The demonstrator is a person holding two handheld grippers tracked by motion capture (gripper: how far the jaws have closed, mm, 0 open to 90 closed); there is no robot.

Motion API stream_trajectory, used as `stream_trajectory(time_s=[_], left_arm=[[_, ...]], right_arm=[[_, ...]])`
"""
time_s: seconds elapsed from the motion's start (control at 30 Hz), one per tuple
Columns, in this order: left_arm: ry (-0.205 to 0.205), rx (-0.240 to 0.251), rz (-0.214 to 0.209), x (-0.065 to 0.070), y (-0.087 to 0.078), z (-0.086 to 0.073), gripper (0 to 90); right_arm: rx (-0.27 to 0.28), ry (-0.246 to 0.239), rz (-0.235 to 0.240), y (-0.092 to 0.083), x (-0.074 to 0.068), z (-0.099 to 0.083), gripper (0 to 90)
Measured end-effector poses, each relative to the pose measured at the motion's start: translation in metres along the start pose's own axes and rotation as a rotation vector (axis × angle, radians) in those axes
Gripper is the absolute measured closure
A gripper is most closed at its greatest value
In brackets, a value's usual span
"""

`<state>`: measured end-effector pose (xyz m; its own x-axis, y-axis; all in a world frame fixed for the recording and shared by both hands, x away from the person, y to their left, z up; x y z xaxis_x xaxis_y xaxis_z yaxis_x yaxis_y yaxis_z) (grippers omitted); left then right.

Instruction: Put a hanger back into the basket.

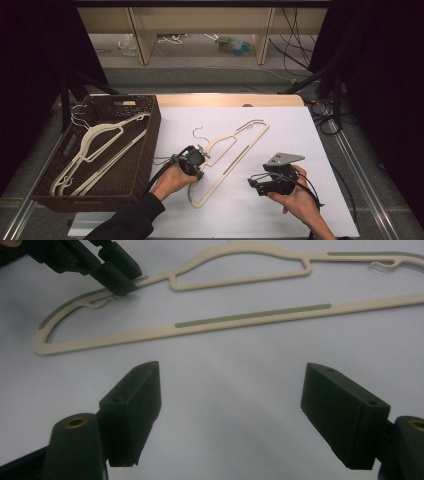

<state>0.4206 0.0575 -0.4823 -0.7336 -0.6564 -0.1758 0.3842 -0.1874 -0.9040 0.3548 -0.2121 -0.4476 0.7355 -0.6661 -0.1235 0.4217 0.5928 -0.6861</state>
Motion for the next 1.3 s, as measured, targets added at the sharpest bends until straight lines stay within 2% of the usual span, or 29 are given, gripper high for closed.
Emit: stream_trajectory(time_s=[0.07, 0.13, 0.23, 0.27, 0.3, 0.37, 0.47, 0.53, 0.6, 0.67, 0.8, 0.83, 0.87, 0.93, 0.97, 1.07, 1.13, 1.17, 1.3], left_arm=[[-0.055, 0.004, 0.003, 0.000, 0.002, 0.001, 59.9], [-0.015, -0.026, 0.002, -0.001, 0.001, 0.003, 60.6], [-0.034, -0.028, -0.024, 0.003, 0.002, 0.006, 68.5], [-0.003, -0.049, -0.023, 0.001, 0.001, 0.007, 71.4], [0.011, -0.054, -0.026, 0.000, 0.001, 0.007, 71.6], [-0.011, -0.061, -0.046, -0.003, 0.001, 0.008, 72.0], [-0.040, -0.082, -0.048, -0.010, 0.003, 0.008, 72.8], [-0.065, -0.101, -0.067, -0.012, 0.004, 0.010, 70.7], [-0.086, -0.107, -0.065, -0.011, 0.005, 0.013, 69.1], [-0.061, -0.138, -0.058, -0.011, 0.005, 0.015, 68.9], [-0.079, -0.159, -0.066, -0.011, 0.007, 0.019, 68.6], [-0.056, -0.177, -0.065, -0.012, 0.007, 0.020, 68.8], [-0.052, -0.181, -0.062, -0.012, 0.007, 0.021, 69.6], [-0.064, -0.175, -0.080, -0.013, 0.007, 0.021, 71.4], [-0.072, -0.167, -0.089, -0.015, 0.008, 0.021, 71.9], [-0.052, -0.153, -0.088, -0.017, 0.006, 0.017, 75.7], [-0.060, -0.121, -0.090, -0.016, 0.006, 0.014, 79.0], [-0.029, -0.129, -0.092, -0.017, 0.005, 0.013, 79.2], [0.008, -0.130, -0.080, -0.013, 0.003, 0.014, 79.2]], right_arm=[[0.000, 0.010, 0.003, 0.000, -0.001, 0.000, 25.2], [0.001, -0.007, 0.000, 0.001, 0.000, 0.000, 25.2], [-0.006, 0.003, 0.006, 0.001, -0.001, 0.000, 25.3], [-0.005, 0.000, 0.007, 0.001, -0.002, 0.001, 25.4], [-0.004, -0.005, 0.009, 0.001, -0.002, 0.000, 25.4], [-0.007, 0.000, 0.010, 0.001, -0.002, 0.000, 25.4], [-0.008, 0.003, 0.011, 0.001, -0.002, 0.000, 25.6], [-0.006, 0.001, 0.010, 0.001, -0.002, 0.000, 25.6], [-0.011, -0.001, 0.013, 0.002, -0.002, 0.000, 25.6], [-0.014, -0.005, 0.016, 0.002, -0.002, 0.000, 25.6], [-0.008, -0.015, 0.013, 0.003, -0.002, 0.000, 25.7], [-0.007, -0.020, 0.011, 0.004, -0.002, 0.000, 25.7], [-0.010, -0.001, 0.015, 0.003, -0.004, 0.001, 25.7], [-0.009, -0.002, 0.017, 0.003, -0.004, 0.001, 25.7], [-0.004, -0.018, 0.012, 0.003, -0.003, 0.001, 25.7], [-0.006, -0.016, 0.017, 0.002, -0.002, 0.001, 25.8], [-0.008, -0.012, 0.014, 0.002, -0.001, 0.001, 25.7], [-0.007, -0.014, 0.014, 0.002, -0.001, 0.001, 25.7], [-0.006, -0.019, 0.016, 0.003, -0.002, 0.001, 25.8]])
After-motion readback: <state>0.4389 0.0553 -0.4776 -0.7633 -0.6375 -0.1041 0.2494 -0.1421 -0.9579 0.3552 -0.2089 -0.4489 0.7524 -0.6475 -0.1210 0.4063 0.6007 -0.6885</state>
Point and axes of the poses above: each handheld gripper's, and its own axes: y roughly forward along the jaws, z roughly out of its top, x roughly to its right, the point moved 2 cm from there along y, roughly forward along the jaws, and after that the axes turned 7 degrees about z, right-handed, at the moved point
